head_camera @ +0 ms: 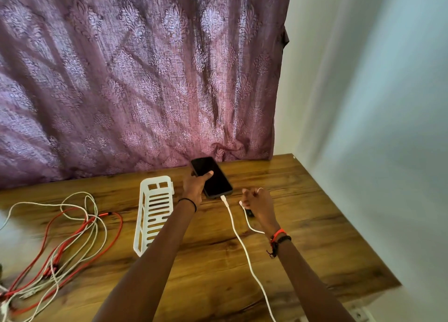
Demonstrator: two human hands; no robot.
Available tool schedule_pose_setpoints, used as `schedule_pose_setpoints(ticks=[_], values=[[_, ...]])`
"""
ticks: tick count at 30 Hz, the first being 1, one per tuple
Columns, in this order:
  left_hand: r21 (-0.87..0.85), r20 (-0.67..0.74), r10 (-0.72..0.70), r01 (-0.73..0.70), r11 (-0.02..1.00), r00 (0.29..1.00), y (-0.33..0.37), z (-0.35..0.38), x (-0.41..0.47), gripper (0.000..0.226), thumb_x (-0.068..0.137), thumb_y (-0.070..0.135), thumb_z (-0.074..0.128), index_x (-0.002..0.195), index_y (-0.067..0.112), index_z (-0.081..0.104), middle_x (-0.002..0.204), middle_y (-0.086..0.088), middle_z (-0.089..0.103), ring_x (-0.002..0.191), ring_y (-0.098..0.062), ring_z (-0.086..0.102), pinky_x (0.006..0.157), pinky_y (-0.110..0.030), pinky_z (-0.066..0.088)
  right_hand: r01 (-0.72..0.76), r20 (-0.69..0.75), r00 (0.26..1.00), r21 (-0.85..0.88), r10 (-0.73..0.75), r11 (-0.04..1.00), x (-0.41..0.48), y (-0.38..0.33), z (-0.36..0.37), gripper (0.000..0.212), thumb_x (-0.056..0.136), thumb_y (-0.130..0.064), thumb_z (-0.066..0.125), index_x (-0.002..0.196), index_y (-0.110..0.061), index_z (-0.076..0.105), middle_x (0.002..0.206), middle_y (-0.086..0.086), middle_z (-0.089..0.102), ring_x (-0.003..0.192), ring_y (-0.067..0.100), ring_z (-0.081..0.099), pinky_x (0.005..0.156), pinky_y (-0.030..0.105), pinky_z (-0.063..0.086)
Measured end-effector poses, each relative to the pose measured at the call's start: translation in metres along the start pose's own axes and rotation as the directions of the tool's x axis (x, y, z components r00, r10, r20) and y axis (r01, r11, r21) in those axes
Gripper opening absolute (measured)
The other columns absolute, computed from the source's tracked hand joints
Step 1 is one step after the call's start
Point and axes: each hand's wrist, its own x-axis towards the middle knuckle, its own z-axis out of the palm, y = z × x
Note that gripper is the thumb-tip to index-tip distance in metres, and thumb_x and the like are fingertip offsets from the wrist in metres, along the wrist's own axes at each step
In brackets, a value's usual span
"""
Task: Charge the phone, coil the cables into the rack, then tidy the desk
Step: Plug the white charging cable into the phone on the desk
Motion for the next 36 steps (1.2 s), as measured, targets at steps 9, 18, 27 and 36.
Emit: schedule_pose_setpoints(ticks=[9,18,27,36], values=[[0.120,-0.040,-0.097,0.101,0.988,0.994,-0.047,-0.013,0.000,0.053,0.068,0.010,0.081,0.115,0.004,0.057,0.112,-0.011,0.065,0.104,-0.028,0.062,0.088,-0.043,0.053,0.068,0.038,0.998,-0.729,-0.059,0.681,0.001,0.073,-0.018,0.019,0.091,-0.015,0.051,0.095,-0.001,0.064,0.101,0.016,0.064,0.093,0.027,0.060,0.079,0.032,0.048],[0.238,-0.049,-0.156,0.163,0.957,0.987,-0.088,-0.026,-0.007,0.047,0.073,0.005,0.076,0.116,0.000,0.058,0.113,-0.016,0.065,0.103,-0.031,0.061,0.078,-0.036,0.053,0.131,0.086,0.990,-0.854,-0.112,0.504,0.002,0.093,-0.018,0.028,0.097,-0.018,0.039,0.116,-0.008,0.057,0.121,0.011,0.052,0.110,0.024,0.048,0.093,0.031,0.043],[0.374,-0.049,-0.128,0.137,0.917,0.991,-0.096,-0.030,-0.005,0.051,0.072,0.009,0.079,0.116,-0.001,0.056,0.112,-0.017,0.064,0.101,-0.032,0.061,0.079,-0.038,0.054,0.150,0.085,0.985,-0.843,-0.148,0.516,0.009,0.098,-0.012,0.032,0.098,-0.032,0.040,0.115,-0.010,0.056,0.120,0.009,0.052,0.113,0.022,0.046,0.096,0.030,0.041],[0.647,0.063,0.002,-0.042,0.761,0.998,-0.098,-0.033,-0.012,0.034,0.072,0.026,0.079,0.097,0.011,0.062,0.096,-0.003,0.062,0.100,-0.024,0.060,0.077,-0.030,0.052,0.100,0.070,0.995,-0.819,-0.073,0.565,0.009,0.093,0.002,0.019,0.094,-0.017,0.046,0.106,-0.005,0.056,0.119,0.012,0.053,0.116,0.025,0.044,0.096,0.032,0.041]])
